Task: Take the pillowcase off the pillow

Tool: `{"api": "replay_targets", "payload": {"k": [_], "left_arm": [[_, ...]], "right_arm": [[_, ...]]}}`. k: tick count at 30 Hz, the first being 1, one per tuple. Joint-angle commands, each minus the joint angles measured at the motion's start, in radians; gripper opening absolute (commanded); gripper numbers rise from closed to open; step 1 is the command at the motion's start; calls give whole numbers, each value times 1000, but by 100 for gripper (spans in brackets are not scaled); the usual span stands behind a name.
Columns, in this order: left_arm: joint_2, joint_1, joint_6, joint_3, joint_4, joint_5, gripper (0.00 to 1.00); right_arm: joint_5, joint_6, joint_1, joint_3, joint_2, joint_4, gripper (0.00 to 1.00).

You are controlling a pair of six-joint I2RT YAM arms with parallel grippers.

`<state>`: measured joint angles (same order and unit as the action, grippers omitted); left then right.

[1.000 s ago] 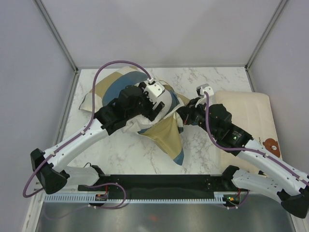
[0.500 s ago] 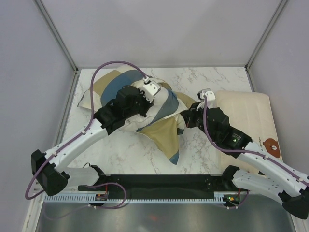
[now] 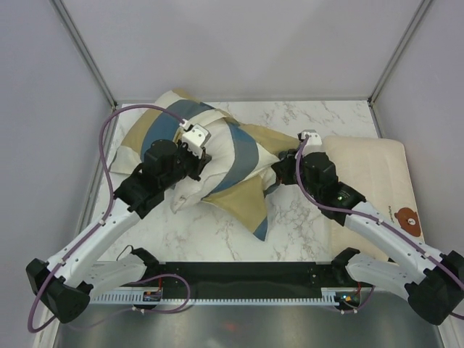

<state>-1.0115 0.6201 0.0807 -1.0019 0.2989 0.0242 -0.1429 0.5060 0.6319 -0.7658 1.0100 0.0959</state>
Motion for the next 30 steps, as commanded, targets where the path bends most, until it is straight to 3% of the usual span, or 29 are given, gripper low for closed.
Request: {"api": "replay_targets", "payload": {"k": [1, 2, 4, 5, 6, 9, 13, 14, 17, 24, 30], "left_arm": [[88, -76, 22, 17, 109, -165, 2], [87, -76, 21, 19, 112, -167, 2], [90, -76, 16, 29, 112, -176, 2], [90, -76, 13, 31, 114, -175, 2], [90, -76, 13, 32, 115, -172, 2], [100, -76, 13, 43, 117, -175, 2], [122, -77, 13, 59, 109, -191, 2], [126, -79, 13, 62, 108, -196, 2], [134, -91, 14, 66, 101, -213, 2], [146, -128, 13, 69, 92, -207, 2], [148, -138, 13, 71, 92, -188, 2]], "right_arm": [[-147, -61, -103, -55, -33, 44, 26], [-117, -66, -103, -67, -42, 48, 37], [-49, -83, -104, -104, -77, 56, 44], [-22, -98, -104, -116, -89, 54, 53], [38, -139, -104, -148, -102, 67, 69], [121, -207, -104, -219, -84, 103, 85], [352, -227, -103, -268, 1, 102, 89], [388, -213, -103, -254, 18, 91, 94], [517, -218, -95, -155, 58, 2, 96], [600, -303, -83, 11, 59, -56, 97], [566, -389, -78, 85, 59, -117, 98]]}}
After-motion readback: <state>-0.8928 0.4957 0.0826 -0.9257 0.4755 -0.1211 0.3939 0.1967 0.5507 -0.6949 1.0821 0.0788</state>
